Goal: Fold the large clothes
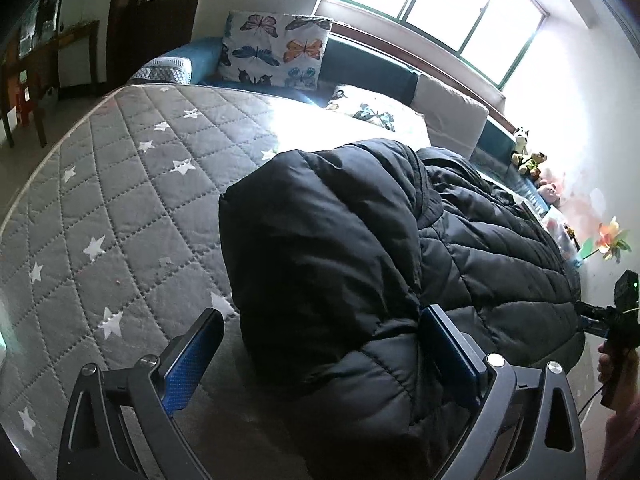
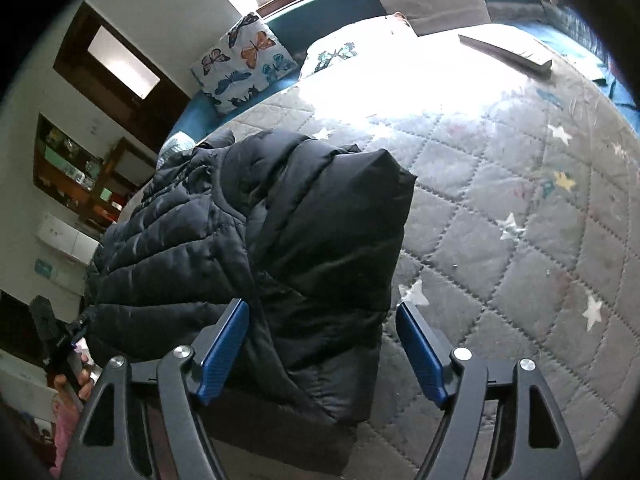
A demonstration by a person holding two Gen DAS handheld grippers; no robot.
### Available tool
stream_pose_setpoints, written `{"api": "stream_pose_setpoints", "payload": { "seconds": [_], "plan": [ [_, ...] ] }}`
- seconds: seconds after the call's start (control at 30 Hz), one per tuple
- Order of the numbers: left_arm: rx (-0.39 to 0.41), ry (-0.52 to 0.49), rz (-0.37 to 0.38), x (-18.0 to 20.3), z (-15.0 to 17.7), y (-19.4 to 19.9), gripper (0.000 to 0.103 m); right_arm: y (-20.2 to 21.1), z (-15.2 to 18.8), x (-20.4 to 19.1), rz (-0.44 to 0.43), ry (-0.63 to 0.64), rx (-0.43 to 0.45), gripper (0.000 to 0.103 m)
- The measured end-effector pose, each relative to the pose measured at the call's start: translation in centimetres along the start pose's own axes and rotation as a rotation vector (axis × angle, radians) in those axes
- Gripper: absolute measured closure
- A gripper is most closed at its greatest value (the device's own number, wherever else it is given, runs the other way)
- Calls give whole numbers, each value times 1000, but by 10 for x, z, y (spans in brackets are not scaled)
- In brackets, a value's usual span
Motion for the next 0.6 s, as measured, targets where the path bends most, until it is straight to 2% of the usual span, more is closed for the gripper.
{"api": "stream_pose_setpoints", "payload": {
  "seconds": [0.13, 0.27, 0.4, 0.6],
  "plan": [
    [-28, 17, 67, -8, 1, -3, 0, -7, -1, 7, -55, -46, -21, 13],
    [-92, 108, 206, -26, 0, -15, 0, -16, -4, 11, -122, -78, -39, 7],
    [-121, 155, 295, -36, 0, -27, 0, -23, -6, 18, -163, -93, -52, 0],
    [-157, 200, 382, -38, -4, -41, 0, -23, -9, 18, -187, -56, -55, 0]
  ]
}}
Point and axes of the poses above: each gripper's, at about its wrist camera, not at the fingertips, and y roughly against the way its jaws point, x to its right, z to its underside, the point moved 3 cm from there along -y, roughly the way its jaws point, and after that the axes turned 13 degrees about -x, right-handed, at the moved point
